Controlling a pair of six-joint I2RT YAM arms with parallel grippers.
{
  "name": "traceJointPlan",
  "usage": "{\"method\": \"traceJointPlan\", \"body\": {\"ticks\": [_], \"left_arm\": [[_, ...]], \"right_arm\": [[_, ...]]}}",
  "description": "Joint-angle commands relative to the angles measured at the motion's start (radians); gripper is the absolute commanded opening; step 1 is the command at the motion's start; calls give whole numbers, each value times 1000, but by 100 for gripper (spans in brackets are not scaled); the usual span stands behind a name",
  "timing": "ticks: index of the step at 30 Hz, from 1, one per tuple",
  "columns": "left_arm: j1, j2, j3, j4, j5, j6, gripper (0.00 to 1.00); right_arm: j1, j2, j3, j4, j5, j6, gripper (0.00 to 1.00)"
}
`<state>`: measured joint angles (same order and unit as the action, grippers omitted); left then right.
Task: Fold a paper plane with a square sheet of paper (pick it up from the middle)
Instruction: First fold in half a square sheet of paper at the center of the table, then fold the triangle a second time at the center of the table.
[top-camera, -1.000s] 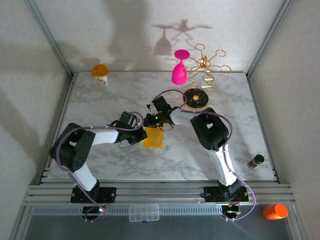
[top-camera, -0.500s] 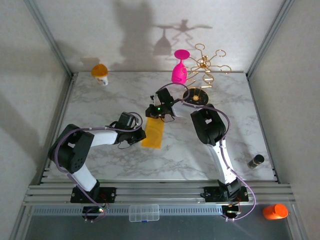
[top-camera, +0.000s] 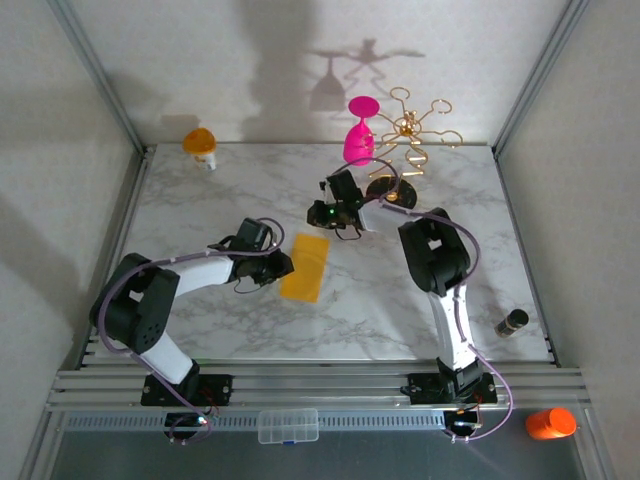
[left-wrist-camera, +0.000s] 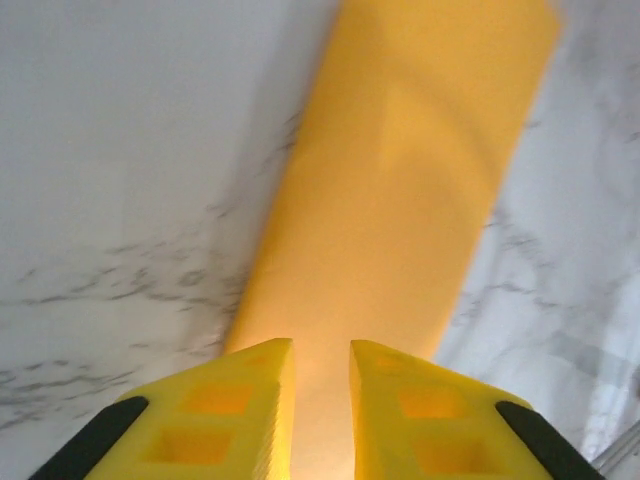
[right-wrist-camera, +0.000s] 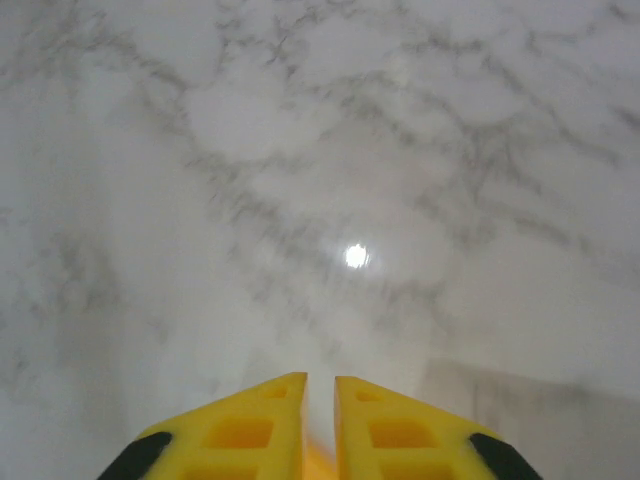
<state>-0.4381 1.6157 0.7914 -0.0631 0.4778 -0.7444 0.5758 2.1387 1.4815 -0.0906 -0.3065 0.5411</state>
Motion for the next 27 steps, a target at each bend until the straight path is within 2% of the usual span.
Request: {"method": "traceJointPlan", "body": {"ticks": [1,8,14,23,27], "left_arm": [[-7,-18,52,30,-9,-42,23],[-36,164,166,88,23,-37,22],[-51,284,230,61,-26,-50,20],[-3,295,196,86,-264,-202,15],[6,256,222,154,-250,-261,16]], "right_arm": [[34,-143,-131,61,54,62,20],[80,-316,-405,118,148,177,25],[87,-399,-520,140,164,238,29],[87,-432,-578,148,141,303,32],[85,-427,-569,143,138,307,32]]}}
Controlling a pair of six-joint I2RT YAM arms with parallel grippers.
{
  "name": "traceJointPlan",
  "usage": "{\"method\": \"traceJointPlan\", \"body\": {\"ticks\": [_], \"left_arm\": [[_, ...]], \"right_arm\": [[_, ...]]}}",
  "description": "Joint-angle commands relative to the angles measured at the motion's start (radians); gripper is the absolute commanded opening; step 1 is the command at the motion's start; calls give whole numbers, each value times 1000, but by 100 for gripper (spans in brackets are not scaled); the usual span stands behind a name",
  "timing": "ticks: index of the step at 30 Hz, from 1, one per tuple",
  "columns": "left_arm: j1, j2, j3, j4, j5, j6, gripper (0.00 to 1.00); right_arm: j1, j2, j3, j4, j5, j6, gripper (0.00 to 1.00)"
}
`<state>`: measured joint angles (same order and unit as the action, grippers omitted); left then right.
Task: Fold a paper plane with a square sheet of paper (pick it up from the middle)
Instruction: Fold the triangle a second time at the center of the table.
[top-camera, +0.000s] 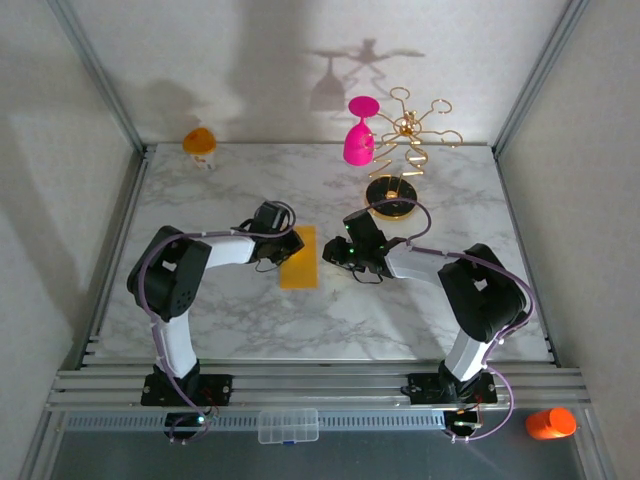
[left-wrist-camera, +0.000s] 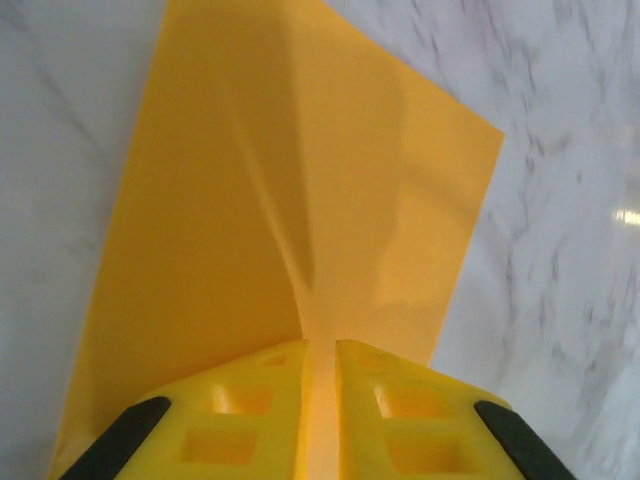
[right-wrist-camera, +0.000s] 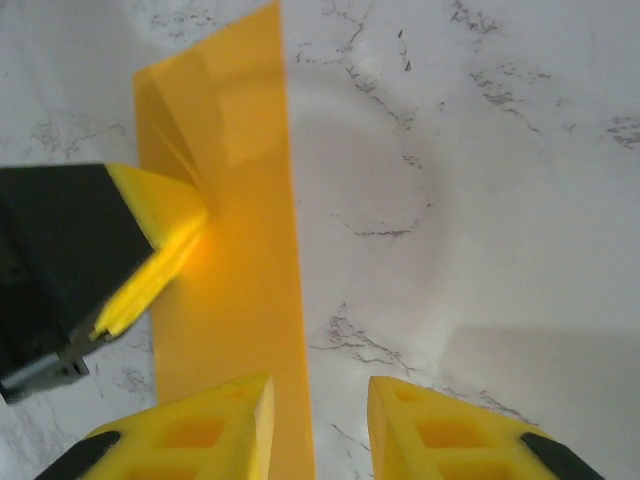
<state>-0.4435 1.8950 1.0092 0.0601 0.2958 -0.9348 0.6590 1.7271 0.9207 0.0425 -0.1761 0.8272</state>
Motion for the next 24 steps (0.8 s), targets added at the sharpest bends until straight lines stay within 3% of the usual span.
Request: {"method": "traceJointPlan", "body": {"ticks": [1,3,5,10,24], "left_arm": [[7,-35,16,43,-41,-73,17],[-8,-74,34,43,5,-64,21],[-12,-116,19,25,20,-53,24],[13,-189,-80,-16,9,-23,26],[37,-70,-83,46,41,-11,21]], "right_arm": [[2,-14,-5,8,3,22,32],[1,-14,1,4,-15,25,32],[1,-9,6,-4,-43,32,39],[-1,16,7,15,-140,79,44],[16,85,51,-19,-200,107,46]]}}
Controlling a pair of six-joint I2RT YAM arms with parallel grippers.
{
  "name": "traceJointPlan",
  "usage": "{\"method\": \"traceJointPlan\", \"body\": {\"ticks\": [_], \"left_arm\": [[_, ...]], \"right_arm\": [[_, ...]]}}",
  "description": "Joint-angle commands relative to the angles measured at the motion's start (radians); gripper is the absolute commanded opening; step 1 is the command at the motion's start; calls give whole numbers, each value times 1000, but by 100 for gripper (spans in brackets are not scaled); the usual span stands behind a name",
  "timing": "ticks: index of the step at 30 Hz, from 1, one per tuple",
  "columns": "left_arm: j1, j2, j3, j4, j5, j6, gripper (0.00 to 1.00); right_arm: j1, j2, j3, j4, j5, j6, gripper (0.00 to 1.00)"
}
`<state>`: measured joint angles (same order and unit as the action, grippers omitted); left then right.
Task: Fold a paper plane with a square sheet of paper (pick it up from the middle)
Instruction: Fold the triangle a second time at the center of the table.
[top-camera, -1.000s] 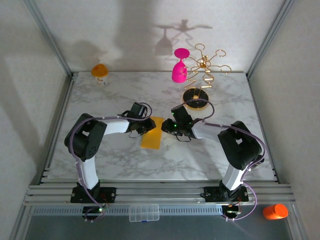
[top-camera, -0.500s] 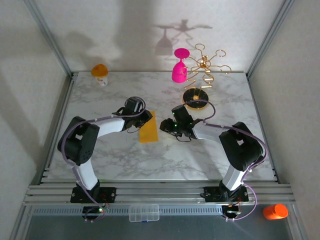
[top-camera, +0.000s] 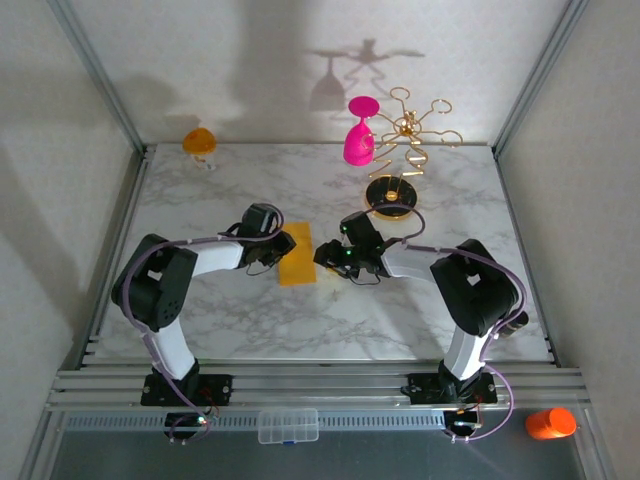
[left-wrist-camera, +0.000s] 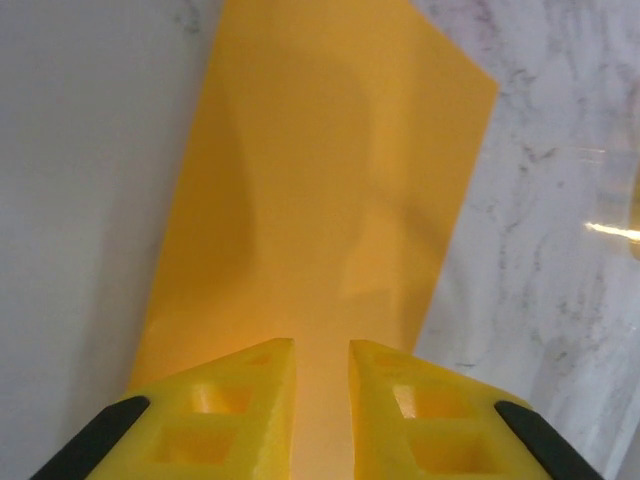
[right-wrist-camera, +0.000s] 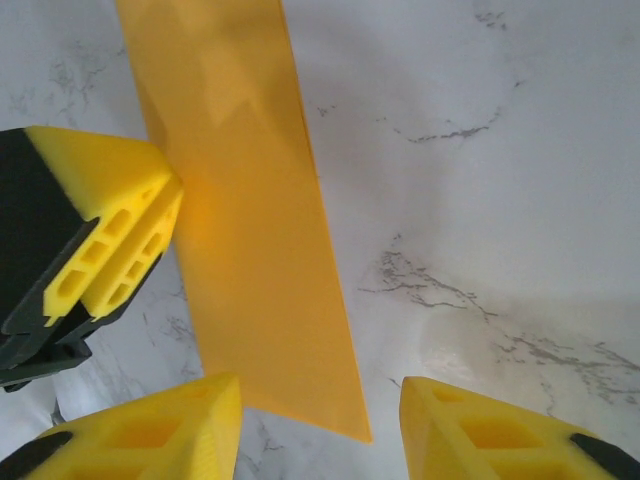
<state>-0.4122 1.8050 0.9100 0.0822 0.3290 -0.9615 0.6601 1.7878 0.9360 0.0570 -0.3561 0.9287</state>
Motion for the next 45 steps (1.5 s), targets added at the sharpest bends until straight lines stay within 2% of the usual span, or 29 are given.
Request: {"method": "traceJointPlan", "body": {"ticks": [1,12,13,22,37,45], "left_arm": [[6,25,15,20,1,15,21],[18,15,-90,41,-61,-64,20],[19,11,-99,45,-62,-72,20],[58,-10,-188,128,12,-135,20],[64,1,-207,139,16,-137,20],[64,1,-220,148,14,-143,21]], "right_arm": [[16,30,41,-42,-21,4,47],[30,74,92,-113,-24,-26,46],[57,80,97,-120,-20,-30,46],[76,115,156,-179,27,-56,46],[103,157,213,-241,49,-86,45],[123,200,266,-321,100,-101,45]]}}
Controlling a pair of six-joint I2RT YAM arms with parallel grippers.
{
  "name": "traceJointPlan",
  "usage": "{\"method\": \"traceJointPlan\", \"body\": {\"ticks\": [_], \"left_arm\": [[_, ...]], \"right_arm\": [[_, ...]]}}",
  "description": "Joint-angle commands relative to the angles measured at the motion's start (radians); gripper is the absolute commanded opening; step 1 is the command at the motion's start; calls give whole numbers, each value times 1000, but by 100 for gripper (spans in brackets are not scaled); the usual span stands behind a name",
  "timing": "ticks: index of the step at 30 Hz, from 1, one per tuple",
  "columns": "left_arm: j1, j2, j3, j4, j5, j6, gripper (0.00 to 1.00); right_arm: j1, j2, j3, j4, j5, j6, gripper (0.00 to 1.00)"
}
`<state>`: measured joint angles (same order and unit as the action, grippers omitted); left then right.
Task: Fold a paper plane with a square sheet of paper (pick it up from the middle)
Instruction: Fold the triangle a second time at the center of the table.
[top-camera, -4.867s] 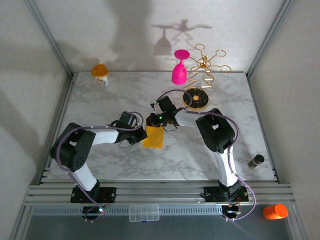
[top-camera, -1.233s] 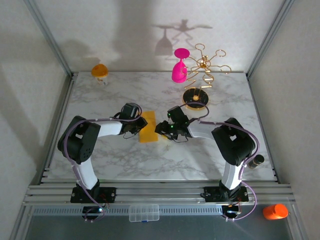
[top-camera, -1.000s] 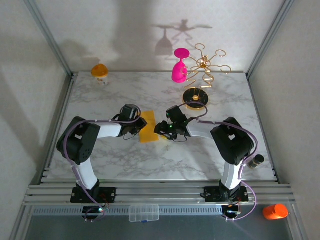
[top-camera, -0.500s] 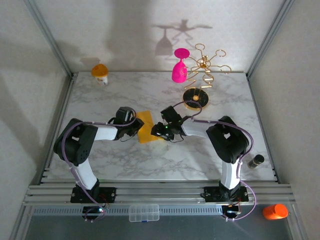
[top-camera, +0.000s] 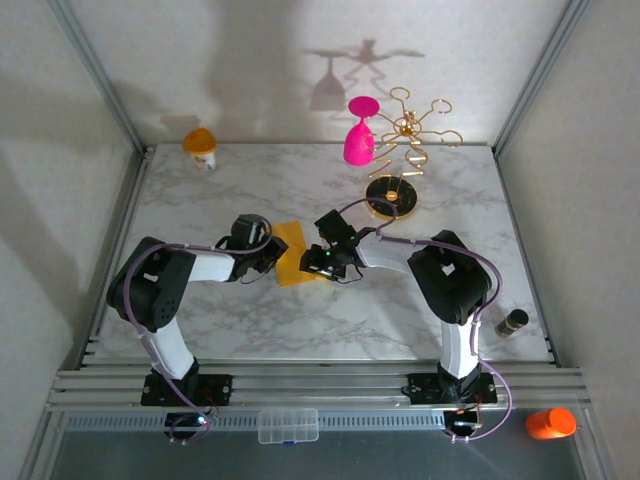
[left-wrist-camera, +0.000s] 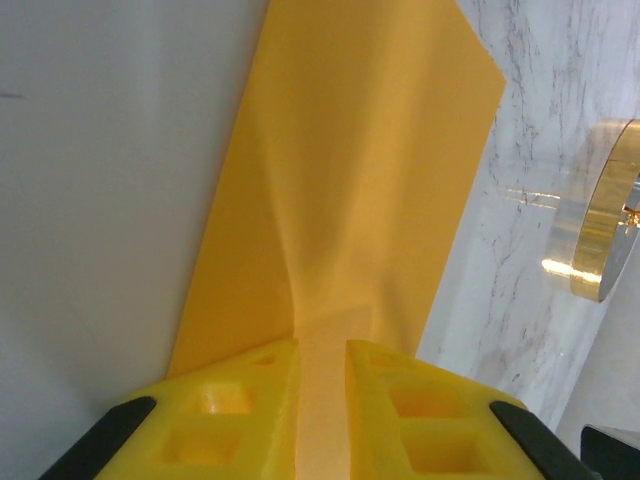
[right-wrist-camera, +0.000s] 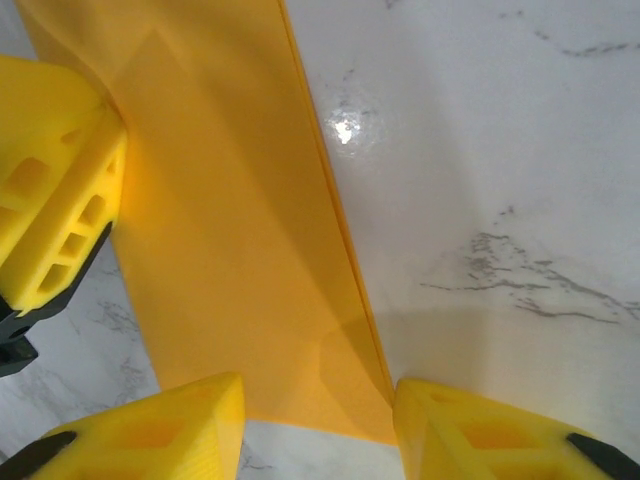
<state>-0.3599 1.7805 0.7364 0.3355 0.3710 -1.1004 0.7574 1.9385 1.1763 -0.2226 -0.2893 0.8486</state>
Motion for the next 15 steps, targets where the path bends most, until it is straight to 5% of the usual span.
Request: {"method": "traceJointPlan", "body": {"ticks": [1,15], "left_arm": [[11,25,-49,-102,-28,-6,21],[13,33,-69,-84,-25,-10,20]], "right_arm": [[29,56,34,-48,35,-25,45],[46,79,119,-50,19,-70,43]]}}
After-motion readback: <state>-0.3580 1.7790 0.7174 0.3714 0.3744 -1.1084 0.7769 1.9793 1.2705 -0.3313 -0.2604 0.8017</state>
